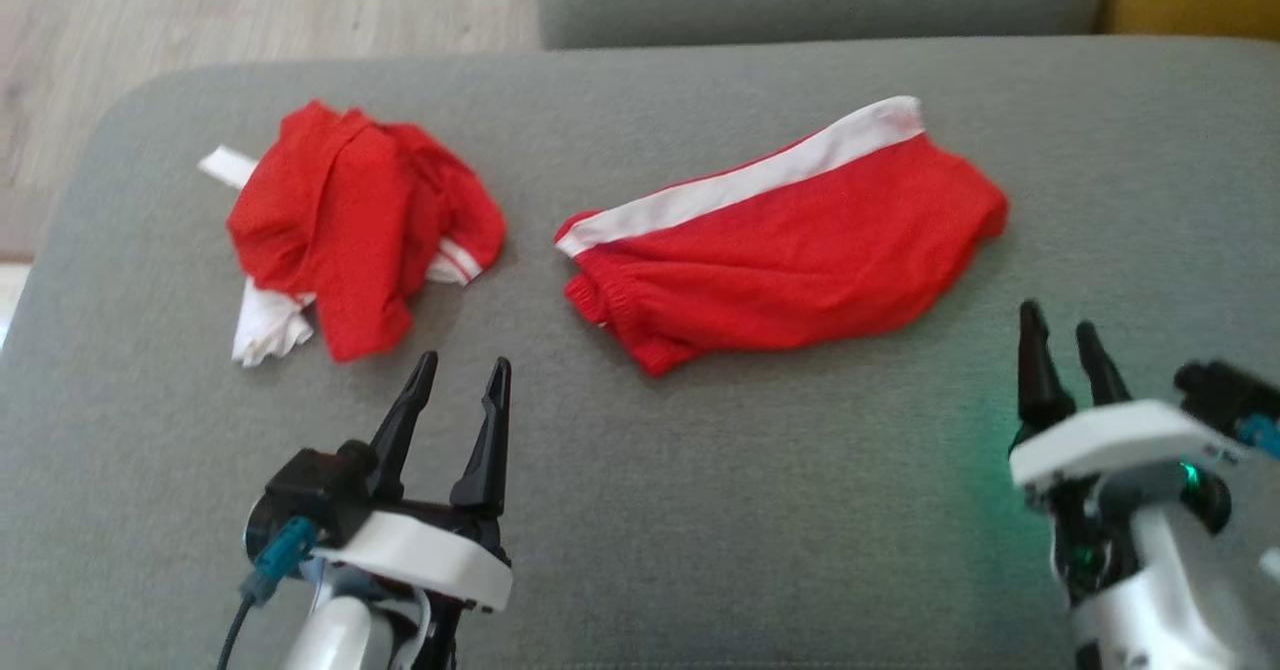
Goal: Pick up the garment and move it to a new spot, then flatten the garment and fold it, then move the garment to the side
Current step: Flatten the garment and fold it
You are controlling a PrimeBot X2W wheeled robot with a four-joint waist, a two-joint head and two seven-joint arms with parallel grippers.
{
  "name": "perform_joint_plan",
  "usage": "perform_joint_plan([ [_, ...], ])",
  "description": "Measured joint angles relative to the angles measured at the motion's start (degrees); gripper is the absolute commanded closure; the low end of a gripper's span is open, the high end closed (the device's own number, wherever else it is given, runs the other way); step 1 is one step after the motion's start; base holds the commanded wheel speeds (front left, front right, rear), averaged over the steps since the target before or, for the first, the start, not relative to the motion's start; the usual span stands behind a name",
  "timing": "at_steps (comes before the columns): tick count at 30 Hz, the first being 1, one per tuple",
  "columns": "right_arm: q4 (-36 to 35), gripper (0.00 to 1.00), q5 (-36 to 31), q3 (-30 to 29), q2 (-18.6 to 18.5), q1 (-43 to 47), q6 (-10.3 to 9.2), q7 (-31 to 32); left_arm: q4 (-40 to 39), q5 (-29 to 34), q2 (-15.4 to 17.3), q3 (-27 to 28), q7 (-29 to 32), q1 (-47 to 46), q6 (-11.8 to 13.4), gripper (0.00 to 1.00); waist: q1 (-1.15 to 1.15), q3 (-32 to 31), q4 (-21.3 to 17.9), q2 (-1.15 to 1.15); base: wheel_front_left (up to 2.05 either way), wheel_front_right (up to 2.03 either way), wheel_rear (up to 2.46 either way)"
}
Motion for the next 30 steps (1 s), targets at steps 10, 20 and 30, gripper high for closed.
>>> perform_joint_plan([
  [10, 16.26, 0.00, 5.86, -8.08, -0.01, -13.89, 0.00, 2.78, 1.82, 1.05, -0.01, -2.82, 0.00, -3.23, -2.02, 0.00, 0.00, 4.64, 6.77, 0.00, 0.00, 0.00, 0.00],
  [20, 32.37, 0.00, -2.46, -22.88, -2.08, -25.63, 0.00, 2.43, 1.36, -0.63, 0.00, -5.56, 0.00, -4.51, -3.02, 0.00, 0.00, 7.83, 12.54, 0.00, 0.00, 0.00, 0.00],
  [30, 38.52, 0.00, -6.33, -27.14, -3.94, -32.15, 0.00, 4.01, 0.49, -1.22, 0.00, -5.58, 0.00, -5.63, -2.98, 0.00, 0.00, 9.63, 13.53, 0.00, 0.00, 0.00, 0.00],
])
